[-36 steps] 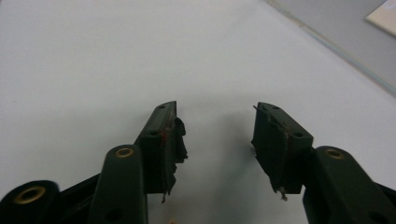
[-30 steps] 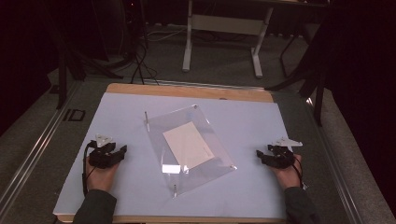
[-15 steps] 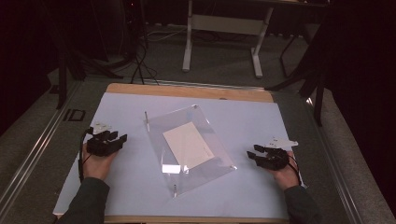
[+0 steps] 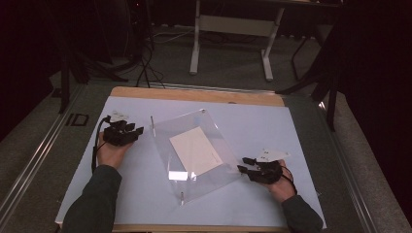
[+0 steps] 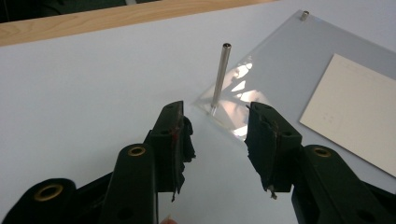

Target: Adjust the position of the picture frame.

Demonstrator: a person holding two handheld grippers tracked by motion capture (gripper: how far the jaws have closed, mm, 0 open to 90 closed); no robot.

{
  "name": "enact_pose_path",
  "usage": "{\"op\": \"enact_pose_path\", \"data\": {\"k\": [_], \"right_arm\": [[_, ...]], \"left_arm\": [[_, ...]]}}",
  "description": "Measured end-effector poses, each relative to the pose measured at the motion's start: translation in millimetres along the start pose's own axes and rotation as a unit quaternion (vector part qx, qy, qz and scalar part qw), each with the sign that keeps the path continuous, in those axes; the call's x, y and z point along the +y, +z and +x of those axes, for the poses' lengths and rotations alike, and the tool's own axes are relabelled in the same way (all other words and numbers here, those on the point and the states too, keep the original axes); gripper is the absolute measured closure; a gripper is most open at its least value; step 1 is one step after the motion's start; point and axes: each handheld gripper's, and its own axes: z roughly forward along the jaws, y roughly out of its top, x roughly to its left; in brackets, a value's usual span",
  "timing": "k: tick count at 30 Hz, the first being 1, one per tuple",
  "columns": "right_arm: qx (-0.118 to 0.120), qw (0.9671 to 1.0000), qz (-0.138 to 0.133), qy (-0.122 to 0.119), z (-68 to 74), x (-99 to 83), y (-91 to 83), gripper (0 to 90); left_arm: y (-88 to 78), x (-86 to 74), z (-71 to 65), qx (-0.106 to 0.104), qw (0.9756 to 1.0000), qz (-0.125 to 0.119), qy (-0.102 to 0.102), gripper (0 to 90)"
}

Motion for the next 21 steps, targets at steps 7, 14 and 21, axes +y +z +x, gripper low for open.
{"op": "enact_pose_path", "data": {"k": [7,14,21], "right_arm": [[0.030,0.9993,-0.005,-0.021,19.7,9.2,11.2,60.6],[0.063,0.9970,-0.007,-0.045,40.9,18.3,24.0,62.2],[0.097,0.9932,-0.015,-0.061,60.4,27.1,32.6,63.4]], "left_arm": [[21.6,9.5,0.1,-0.009,0.9999,0.004,0.007,59.7],[44.5,18.2,-3.5,-0.009,0.9999,0.009,0.011,63.4],[57.0,25.4,-8.3,-0.011,0.9997,0.012,0.019,65.9]]}}
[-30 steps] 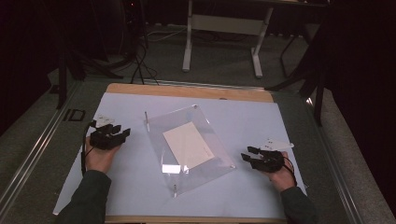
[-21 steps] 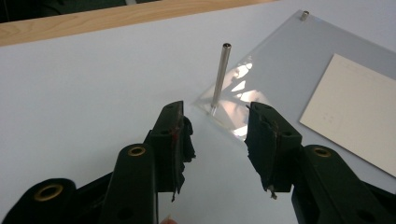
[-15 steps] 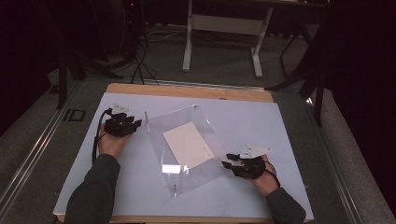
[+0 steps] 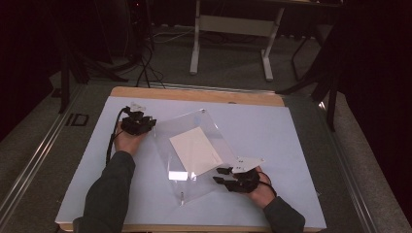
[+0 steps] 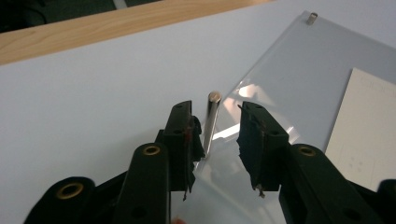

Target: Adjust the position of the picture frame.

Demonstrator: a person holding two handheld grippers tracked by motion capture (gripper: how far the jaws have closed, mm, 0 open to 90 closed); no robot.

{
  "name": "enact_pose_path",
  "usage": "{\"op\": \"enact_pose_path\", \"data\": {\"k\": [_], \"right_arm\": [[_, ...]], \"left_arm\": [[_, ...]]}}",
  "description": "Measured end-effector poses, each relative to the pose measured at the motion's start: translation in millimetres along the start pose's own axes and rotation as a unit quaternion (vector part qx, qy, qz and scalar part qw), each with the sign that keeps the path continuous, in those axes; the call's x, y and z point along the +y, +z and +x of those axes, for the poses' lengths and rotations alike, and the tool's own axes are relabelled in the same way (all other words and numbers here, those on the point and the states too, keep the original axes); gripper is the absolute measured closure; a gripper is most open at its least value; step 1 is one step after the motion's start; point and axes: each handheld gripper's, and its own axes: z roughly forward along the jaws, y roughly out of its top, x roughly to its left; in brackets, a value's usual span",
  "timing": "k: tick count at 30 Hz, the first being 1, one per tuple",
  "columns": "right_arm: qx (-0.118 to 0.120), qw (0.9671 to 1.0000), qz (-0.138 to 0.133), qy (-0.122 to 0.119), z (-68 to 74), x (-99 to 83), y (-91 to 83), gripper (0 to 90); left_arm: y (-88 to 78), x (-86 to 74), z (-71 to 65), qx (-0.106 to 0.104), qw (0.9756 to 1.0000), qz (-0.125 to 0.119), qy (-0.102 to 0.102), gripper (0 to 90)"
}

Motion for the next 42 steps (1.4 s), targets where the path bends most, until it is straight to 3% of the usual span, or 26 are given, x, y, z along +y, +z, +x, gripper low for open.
{"op": "enact_pose_path", "data": {"k": [3,6,9,12,16,17,21,28,32,38,42], "right_arm": [[0.029,0.9995,-0.008,-0.013,12.9,7.9,8.0,64.9],[0.040,0.9990,-0.009,-0.020,18.7,10.6,12.6,65.6],[0.063,0.9977,-0.005,-0.027,28.4,13.8,22.9,66.3],[0.073,0.9969,-0.005,-0.029,32.4,15.4,27.2,66.3],[0.102,0.9936,0.001,-0.050,45.6,21.8,39.6,65.2],[0.119,0.9910,-0.002,-0.062,52.8,25.8,47.0,64.5],[0.132,0.9887,-0.004,-0.072,61.8,32.3,57.0,64.7],[0.137,0.9879,0.000,-0.073,65.6,36.4,72.2,68.8],[0.138,0.9878,0.010,-0.073,66.0,33.9,82.5,75.6],[0.136,0.9871,0.012,-0.083,68.9,31.3,86.0,83.2],[0.120,0.9869,0.015,-0.106,72.4,33.1,85.2,84.9]], "left_arm": [[7.4,2.1,-2.0,-0.001,1.0000,0.009,0.000,69.8],[10.1,2.1,-2.2,0.002,0.9999,0.012,-0.001,71.8],[12.5,0.8,0.7,0.000,0.9998,0.013,-0.016,75.2],[12.6,0.2,0.8,0.002,0.9998,0.014,-0.014,77.9],[14.2,-1.5,3.2,0.000,0.9997,0.012,-0.020,80.7],[15.4,-2.0,3.4,0.001,0.9997,0.014,-0.021,81.0],[18.9,-3.1,4.1,0.001,0.9996,0.015,-0.024,81.3],[26.6,-3.9,4.6,0.001,0.9995,0.020,-0.025,80.1],[32.8,-7.1,4.3,0.003,0.9992,0.027,-0.029,81.2],[33.7,-5.5,2.9,0.008,0.9993,0.032,-0.016,83.3],[35.1,-3.7,-1.2,0.022,0.9992,0.031,-0.017,84.1]]}}
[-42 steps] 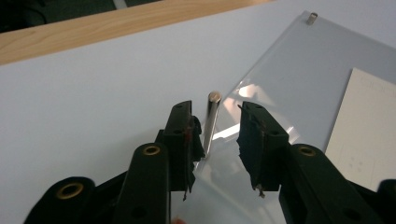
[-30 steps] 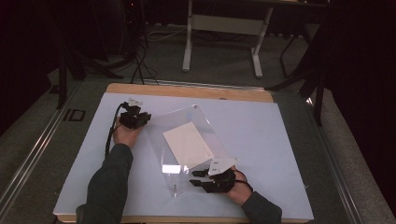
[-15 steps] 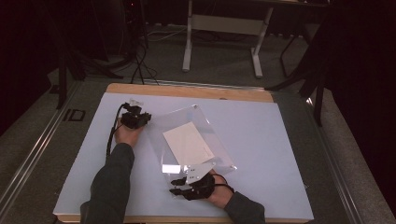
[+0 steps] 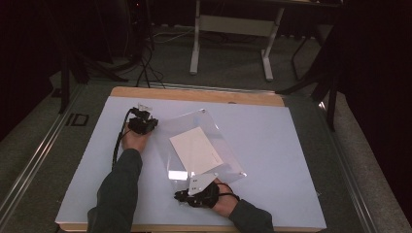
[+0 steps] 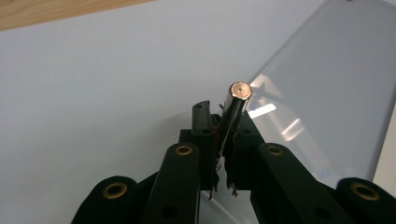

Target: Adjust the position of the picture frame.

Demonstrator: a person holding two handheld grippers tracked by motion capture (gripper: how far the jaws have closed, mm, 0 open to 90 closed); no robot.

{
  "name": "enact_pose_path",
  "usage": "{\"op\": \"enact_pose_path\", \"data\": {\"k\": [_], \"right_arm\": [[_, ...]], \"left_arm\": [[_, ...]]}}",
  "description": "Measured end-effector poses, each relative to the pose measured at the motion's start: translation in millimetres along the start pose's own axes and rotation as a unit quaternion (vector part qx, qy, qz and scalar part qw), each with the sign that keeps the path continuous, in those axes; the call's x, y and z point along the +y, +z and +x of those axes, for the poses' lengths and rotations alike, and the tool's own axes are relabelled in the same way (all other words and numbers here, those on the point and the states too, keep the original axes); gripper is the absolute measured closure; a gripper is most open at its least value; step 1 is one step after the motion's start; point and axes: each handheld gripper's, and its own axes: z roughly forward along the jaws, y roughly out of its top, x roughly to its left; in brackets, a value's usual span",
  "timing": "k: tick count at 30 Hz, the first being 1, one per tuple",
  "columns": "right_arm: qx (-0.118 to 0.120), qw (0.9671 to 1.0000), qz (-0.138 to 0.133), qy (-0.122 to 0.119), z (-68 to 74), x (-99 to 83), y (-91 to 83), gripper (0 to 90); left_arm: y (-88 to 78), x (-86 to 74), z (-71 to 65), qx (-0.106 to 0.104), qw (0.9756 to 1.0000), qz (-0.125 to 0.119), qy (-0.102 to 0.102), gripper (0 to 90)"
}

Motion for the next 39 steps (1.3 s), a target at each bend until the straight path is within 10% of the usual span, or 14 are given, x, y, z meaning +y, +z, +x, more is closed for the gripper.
{"op": "enact_pose_path", "data": {"k": [13,27,32,39], "right_arm": [[-0.046,0.9972,0.003,-0.059,20.2,17.5,-5.3,82.9],[-0.047,0.9982,-0.018,-0.033,17.6,29.1,-0.3,83.7],[-0.044,0.9986,-0.003,-0.029,13.5,23.3,14.3,83.6],[-0.030,0.9994,-0.012,-0.015,7.2,16.7,11.9,63.7]], "left_arm": [[8.1,35.8,-42.0,-0.018,0.9985,-0.029,0.044,84.2],[47.4,70.4,-104.3,-0.072,0.9919,-0.001,0.105,82.7],[54.4,59.7,-93.7,-0.093,0.9926,0.028,0.073,57.3],[32.0,29.6,-69.1,-0.095,0.9946,0.006,0.041,54.1]]}}
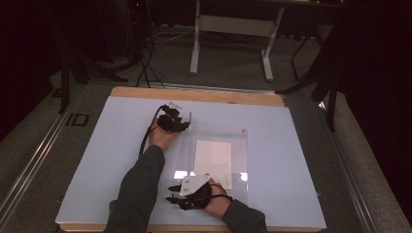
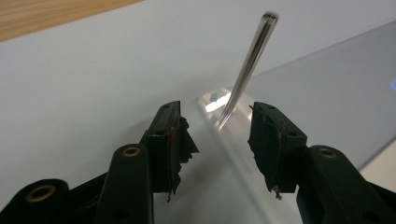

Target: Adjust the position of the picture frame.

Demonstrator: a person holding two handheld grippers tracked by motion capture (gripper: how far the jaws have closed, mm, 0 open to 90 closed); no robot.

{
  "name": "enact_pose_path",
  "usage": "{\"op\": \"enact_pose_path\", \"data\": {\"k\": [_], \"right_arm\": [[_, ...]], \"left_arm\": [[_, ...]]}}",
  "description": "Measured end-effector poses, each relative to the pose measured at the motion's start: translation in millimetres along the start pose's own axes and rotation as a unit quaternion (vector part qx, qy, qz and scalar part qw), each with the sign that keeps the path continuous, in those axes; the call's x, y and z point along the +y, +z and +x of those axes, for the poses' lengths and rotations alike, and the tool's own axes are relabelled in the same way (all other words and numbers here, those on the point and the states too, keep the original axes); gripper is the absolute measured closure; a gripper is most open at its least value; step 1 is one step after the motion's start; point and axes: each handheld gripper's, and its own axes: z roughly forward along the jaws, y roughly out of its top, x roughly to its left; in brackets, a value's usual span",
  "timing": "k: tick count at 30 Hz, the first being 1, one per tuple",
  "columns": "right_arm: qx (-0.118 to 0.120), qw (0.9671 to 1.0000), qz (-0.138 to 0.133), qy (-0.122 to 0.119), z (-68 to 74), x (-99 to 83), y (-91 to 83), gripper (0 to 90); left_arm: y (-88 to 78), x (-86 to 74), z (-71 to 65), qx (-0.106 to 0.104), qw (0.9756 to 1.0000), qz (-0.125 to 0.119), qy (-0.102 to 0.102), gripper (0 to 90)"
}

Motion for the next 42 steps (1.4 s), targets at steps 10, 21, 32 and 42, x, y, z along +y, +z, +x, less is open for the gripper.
{"op": "enact_pose_path", "data": {"k": [10,21,32,42], "right_arm": [[0.016,0.9967,-0.054,0.058,-24.3,-12.1,-36.2,55.7],[-0.089,0.9886,-0.033,0.116,-80.4,-27.1,-56.5,60.1],[-0.159,0.9759,-0.020,0.149,-137.7,-35.5,-52.2,64.6],[-0.189,0.9668,-0.015,0.171,-185.1,-25.8,-46.3,65.8]], "left_arm": [[-30.8,-20.7,8.5,-0.011,0.9994,-0.025,-0.020,56.4],[-64.8,-45.9,-0.5,-0.037,0.9974,-0.061,-0.010,56.4],[-101.5,-82.6,-15.9,-0.047,0.9935,-0.103,-0.015,58.3],[-142.6,-118.2,-44.7,-0.058,0.9924,-0.108,0.004,59.1]]}}
